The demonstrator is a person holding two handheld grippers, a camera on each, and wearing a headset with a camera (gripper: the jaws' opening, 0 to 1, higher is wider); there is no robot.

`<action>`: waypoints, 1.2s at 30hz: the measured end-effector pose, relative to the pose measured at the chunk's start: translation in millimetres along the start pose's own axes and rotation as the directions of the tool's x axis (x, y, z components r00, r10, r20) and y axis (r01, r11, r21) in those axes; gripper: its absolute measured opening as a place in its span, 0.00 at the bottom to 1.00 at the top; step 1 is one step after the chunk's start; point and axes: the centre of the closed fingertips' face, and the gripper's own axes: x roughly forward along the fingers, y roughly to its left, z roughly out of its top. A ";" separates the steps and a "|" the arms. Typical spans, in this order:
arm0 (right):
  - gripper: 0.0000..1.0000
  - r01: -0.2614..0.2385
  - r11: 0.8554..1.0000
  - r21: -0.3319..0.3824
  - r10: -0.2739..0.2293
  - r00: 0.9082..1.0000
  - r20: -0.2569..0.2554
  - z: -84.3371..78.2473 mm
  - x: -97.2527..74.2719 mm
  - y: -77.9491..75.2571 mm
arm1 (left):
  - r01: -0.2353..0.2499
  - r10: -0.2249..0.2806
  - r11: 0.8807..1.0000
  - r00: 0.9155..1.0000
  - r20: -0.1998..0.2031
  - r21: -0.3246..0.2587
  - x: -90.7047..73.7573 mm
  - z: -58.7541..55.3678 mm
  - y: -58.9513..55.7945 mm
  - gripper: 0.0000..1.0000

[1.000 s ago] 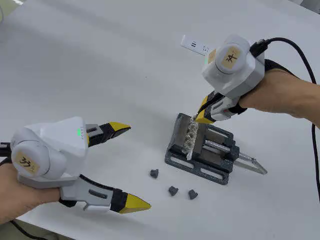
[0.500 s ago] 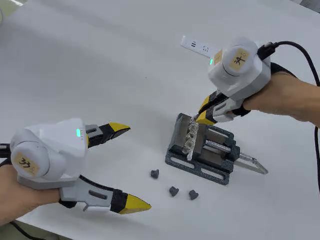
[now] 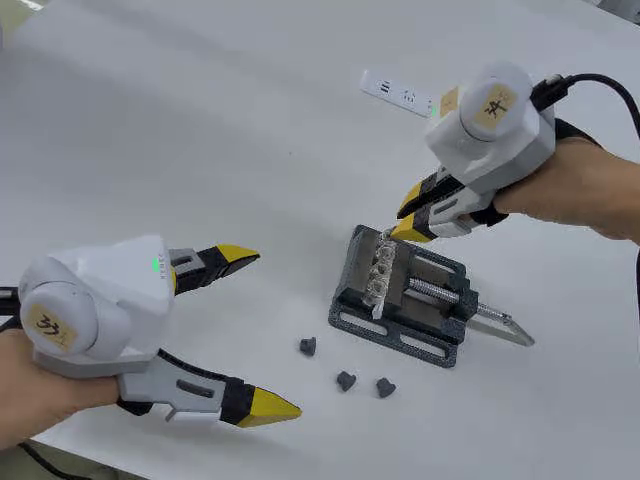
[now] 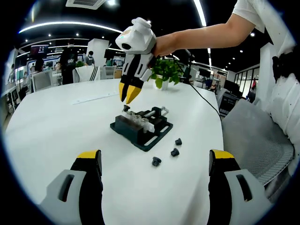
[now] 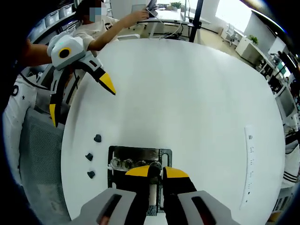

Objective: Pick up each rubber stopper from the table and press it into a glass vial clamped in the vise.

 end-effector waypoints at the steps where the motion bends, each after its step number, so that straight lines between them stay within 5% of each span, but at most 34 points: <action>1: 0.05 0.011 1.000 -0.006 -0.011 1.000 0.001 -1.0 -0.7 -2.4 | 0.000 0.000 1.000 1.000 0.000 -0.001 -0.2 -0.1 0.3 0.94; 36: 0.00 0.002 1.000 -0.024 -0.002 1.000 0.000 -3.6 7.9 0.6 | -0.001 0.001 1.000 1.000 0.007 -0.009 -3.4 4.0 3.9 0.93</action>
